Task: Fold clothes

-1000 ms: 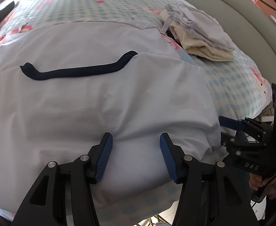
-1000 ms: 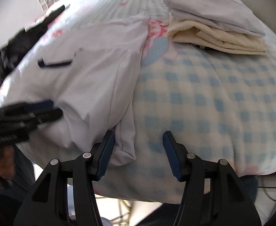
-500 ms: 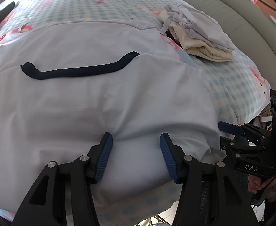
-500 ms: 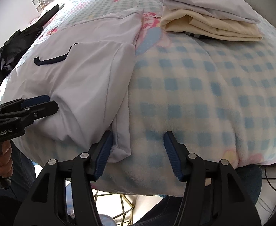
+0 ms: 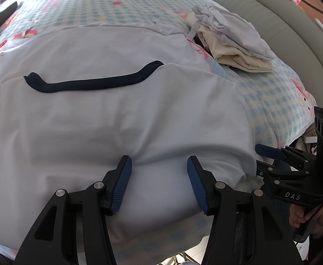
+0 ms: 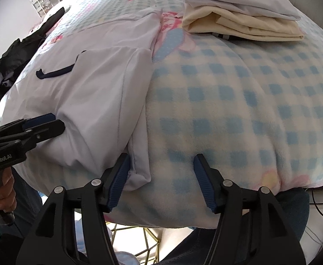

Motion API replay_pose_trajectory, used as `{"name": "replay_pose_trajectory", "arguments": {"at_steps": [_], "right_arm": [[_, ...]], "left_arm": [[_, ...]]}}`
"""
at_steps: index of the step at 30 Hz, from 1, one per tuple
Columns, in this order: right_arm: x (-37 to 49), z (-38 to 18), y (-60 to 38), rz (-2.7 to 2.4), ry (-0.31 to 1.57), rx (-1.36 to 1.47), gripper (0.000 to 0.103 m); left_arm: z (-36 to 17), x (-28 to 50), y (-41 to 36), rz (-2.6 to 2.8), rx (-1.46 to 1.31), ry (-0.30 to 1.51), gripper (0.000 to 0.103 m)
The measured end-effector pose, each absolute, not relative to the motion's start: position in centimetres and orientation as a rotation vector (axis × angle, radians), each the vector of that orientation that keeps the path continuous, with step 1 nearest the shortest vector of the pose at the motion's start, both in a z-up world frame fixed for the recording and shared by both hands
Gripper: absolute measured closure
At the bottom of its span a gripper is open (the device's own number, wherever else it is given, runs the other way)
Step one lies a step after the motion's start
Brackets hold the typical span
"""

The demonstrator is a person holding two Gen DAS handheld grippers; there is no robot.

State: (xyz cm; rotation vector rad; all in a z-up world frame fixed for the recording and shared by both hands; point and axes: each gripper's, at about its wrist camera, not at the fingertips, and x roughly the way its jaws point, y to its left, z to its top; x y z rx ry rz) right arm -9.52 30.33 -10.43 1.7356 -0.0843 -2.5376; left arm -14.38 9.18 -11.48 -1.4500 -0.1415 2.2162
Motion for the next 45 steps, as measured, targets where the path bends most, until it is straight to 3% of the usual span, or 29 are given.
{"name": "replay_pose_trajectory", "arguments": {"at_steps": [5, 12, 17, 23, 26, 30, 36, 41, 45], "right_arm": [[-9.5, -10.0, 29.9, -2.598, 0.005, 1.774, 0.04], [-8.7, -6.5, 28.1, -2.824, 0.291, 1.635, 0.037], [-8.3, -5.1, 27.6, -2.762, 0.106, 1.479, 0.037], [-8.6, -9.2, 26.6, -2.648, 0.125, 1.666, 0.036], [-8.2, -8.8, 27.7, -2.686, 0.072, 1.689, 0.032], [-7.6, -7.0, 27.1, -2.74, 0.142, 1.601, 0.032], [-7.8, -7.8, 26.0, -2.663, 0.062, 1.582, 0.032], [-8.3, -9.6, 27.4, -2.668, -0.007, 1.705, 0.032], [-7.6, -7.6, 27.6, -2.745, 0.016, 1.61, 0.032]], "left_arm": [[-11.4, -14.4, 9.2, 2.213, -1.451, -0.142, 0.049], [-9.6, -13.8, 8.8, 2.246, -1.409, -0.122, 0.048], [-7.2, -12.4, 7.6, 2.288, -1.336, -0.096, 0.048], [-8.4, -12.3, 4.8, 2.337, -1.423, -0.135, 0.047], [-7.4, -11.6, 1.9, 2.382, -1.391, -0.228, 0.048], [-6.1, -10.5, -0.9, 2.446, -1.334, -0.285, 0.047], [-8.4, -9.7, -4.6, 2.427, -1.417, -0.437, 0.048], [-6.6, -9.1, -6.2, 2.457, -1.332, -0.494, 0.048], [-6.2, -9.5, -7.3, 2.471, -1.321, -0.497, 0.047]]}}
